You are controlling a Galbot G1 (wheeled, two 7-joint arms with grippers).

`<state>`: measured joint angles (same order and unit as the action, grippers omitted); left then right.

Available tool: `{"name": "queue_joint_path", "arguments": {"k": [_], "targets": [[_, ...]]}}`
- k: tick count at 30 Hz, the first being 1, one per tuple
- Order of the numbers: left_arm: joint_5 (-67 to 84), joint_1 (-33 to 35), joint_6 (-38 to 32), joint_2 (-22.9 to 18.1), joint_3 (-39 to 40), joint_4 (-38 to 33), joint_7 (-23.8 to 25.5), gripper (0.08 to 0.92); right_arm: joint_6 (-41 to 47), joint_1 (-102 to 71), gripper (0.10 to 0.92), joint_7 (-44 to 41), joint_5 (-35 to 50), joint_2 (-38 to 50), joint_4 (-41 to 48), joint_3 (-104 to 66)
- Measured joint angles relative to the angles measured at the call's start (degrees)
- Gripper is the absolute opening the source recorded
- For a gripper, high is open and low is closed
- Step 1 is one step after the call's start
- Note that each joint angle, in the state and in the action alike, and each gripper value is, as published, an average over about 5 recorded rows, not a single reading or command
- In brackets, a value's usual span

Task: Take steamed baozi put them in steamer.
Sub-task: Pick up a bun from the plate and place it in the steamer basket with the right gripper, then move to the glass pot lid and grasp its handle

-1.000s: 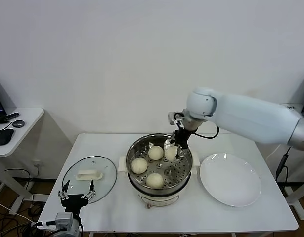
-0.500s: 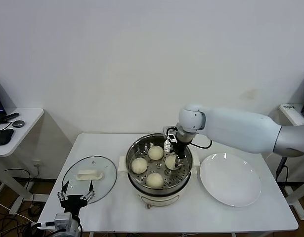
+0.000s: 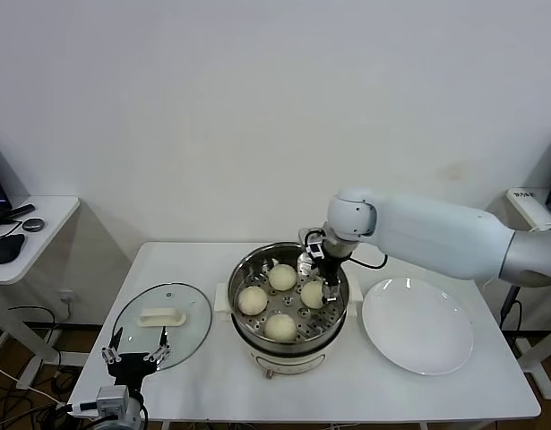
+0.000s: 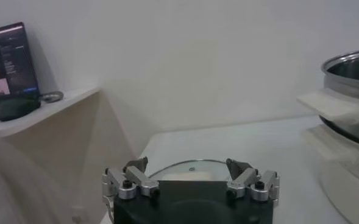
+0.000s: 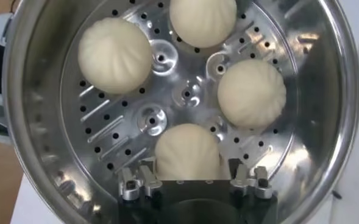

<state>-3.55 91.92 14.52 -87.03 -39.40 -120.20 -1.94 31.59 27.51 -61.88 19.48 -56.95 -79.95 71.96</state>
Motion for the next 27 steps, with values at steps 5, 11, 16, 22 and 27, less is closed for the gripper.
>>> {"name": "queue_joint_path", "arguments": {"k": [5, 11, 16, 22, 27], "targets": [[0.2, 0.5, 0.0, -0.2, -0.1, -0.9, -0.1, 0.823, -0.6, -0.2, 0.822, 0.1, 1.5, 3.5, -2.0, -4.2], [0.4, 1.2, -0.2, -0.5, -0.3, -2.3, -0.4, 0.823, -2.3, -4.8, 0.823, 5.1, 6.2, 10.7, -5.3, -15.2], [1.0, 1.2, -1.3, -0.2, -0.6, -2.6, -1.0, 0.823, -2.8, -15.0, 0.823, 13.5, 11.0, 17.5, -9.0, -29.6], [1.3, 0.8, -3.9, 0.2, -0.8, -2.2, -3.2, 0.823, -4.6, -35.9, 0.823, 23.7, 14.0, 20.3, -13.1, -52.2], [-0.2, 0.3, -6.1, 0.3, -0.9, -1.9, -4.3, 0.823, -9.0, -54.6, 0.823, 32.0, 15.3, 16.7, -14.8, -71.3]]}}
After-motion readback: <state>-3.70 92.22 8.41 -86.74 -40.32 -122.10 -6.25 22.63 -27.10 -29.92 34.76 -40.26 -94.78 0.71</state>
